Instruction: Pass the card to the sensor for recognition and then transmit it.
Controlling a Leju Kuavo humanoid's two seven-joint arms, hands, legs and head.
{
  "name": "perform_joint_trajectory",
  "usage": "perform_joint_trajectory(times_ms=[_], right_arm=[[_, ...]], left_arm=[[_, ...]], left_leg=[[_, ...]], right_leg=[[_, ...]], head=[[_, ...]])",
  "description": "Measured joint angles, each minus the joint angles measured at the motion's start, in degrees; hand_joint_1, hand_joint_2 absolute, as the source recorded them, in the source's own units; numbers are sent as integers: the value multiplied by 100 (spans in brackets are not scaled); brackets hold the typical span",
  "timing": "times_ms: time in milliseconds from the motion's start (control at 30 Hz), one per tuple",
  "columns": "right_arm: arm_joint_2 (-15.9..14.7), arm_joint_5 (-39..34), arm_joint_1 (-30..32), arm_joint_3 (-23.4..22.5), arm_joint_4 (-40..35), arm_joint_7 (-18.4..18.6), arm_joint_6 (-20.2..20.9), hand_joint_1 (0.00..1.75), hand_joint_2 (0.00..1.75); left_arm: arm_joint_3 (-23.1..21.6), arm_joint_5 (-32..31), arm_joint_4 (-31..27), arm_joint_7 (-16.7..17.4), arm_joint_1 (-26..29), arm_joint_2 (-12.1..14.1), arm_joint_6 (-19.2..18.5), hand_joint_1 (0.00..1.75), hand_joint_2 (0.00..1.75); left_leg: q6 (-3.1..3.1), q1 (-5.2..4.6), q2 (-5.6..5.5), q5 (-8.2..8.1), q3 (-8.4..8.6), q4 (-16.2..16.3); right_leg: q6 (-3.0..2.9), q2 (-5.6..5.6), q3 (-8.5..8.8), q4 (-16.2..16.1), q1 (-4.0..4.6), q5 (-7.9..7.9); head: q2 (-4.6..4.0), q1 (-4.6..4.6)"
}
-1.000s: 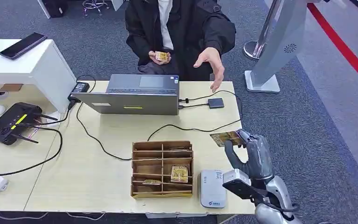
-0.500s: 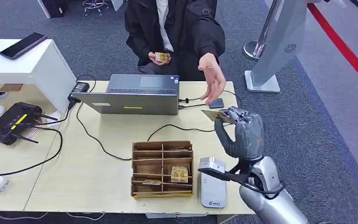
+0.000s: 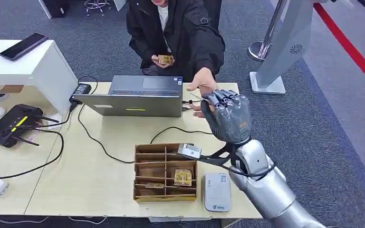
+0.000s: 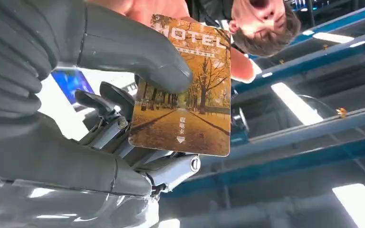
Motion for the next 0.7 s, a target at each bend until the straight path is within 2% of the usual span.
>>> perform_joint_trajectory(times_ms=[233,267,300,400,433,700], right_arm=[[146,264,-190,0,358,153,9,175,175],[153,269,-205,0,385,157,9,70,175],[162,273,-223,0,422,160,9,0,175],[170,304,-300,15,568,199,43,0,175],[173,295,-327,24,608,230,57,0,0],[175,137,-459,70,874,376,155,0,0]], left_arm=[[13,-79,0,13,-55,35,-2,0,0],[18,-81,0,13,-60,37,-2,0,0],[31,-90,0,13,-65,39,-2,0,0],[46,-131,0,15,-71,52,-2,0,0],[55,-138,0,17,-72,52,-2,0,0],[208,-212,0,52,-71,44,39,0,0]], left_leg=[[0,-1,0,0,-1,0],[0,-1,0,0,-1,0],[0,-1,0,0,-1,1],[0,-1,0,0,0,1],[0,-1,0,0,0,1],[0,0,-1,0,-1,1]], right_leg=[[0,0,0,0,0,0],[0,0,1,0,0,0],[0,0,1,0,0,0],[0,1,0,0,0,1],[0,1,0,0,0,1],[0,0,0,0,0,0]], head=[[0,2],[0,0],[0,2],[0,0],[0,0],[0,0]])
